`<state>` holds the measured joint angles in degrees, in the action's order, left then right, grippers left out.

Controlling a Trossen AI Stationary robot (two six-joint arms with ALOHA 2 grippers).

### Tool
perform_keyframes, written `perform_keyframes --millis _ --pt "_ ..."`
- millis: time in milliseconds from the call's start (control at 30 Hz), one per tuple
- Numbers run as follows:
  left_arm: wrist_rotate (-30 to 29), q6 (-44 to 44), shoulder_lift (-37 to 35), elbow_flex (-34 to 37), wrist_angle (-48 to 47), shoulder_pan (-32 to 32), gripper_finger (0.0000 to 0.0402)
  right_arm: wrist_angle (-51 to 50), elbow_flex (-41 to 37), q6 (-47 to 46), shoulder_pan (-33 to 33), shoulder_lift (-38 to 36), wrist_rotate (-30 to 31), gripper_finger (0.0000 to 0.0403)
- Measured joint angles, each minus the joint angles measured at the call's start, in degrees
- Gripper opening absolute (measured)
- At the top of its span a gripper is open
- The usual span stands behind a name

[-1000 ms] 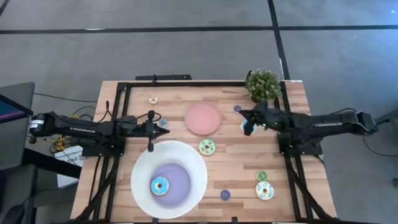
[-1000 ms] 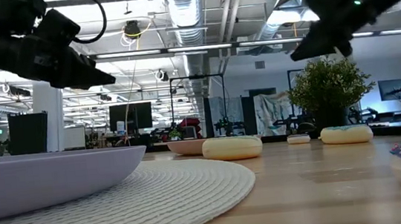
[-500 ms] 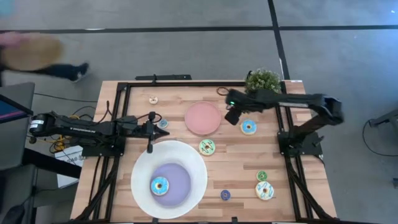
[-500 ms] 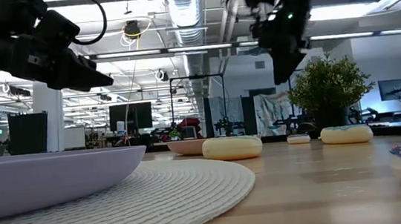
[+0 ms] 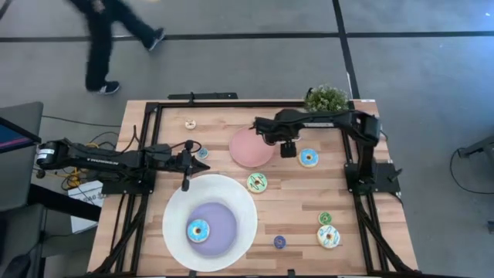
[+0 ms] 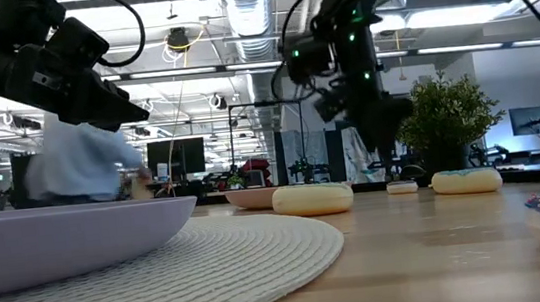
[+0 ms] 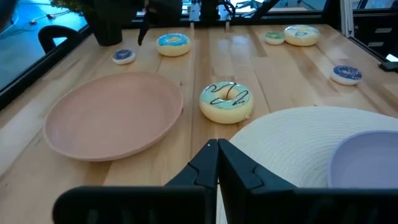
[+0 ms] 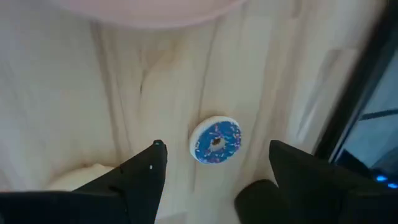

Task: Pick & Place donuts
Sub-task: Put the small top blue donut on the pink plate

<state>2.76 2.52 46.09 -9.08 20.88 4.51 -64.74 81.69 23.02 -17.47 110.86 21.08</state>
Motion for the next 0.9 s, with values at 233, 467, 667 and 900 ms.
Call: perform_keyframes --millis 233,467,667,900 --pt "0.0 0.2 0.0 0.0 -0.5 0.0 0.0000 -1.9 0.0 6.5 -4.8 2.8 -0.2 0.0274" --pt "-0.1 0.8 0.0 0.0 -0.5 0.0 0.0000 -0.8 0.0 8.3 -9.6 2.8 -0.1 0.0274" --pt "-0.5 0.8 0.0 0.0 -0.5 0.0 0.0000 -1.7 0.0 8.4 -10.3 2.8 -0.6 0.0274" --pt "-0.6 1.3 0.0 0.0 -0.5 0.0 0.0000 -1.4 0.0 10.0 -9.0 2.8 -0.4 0.0274"
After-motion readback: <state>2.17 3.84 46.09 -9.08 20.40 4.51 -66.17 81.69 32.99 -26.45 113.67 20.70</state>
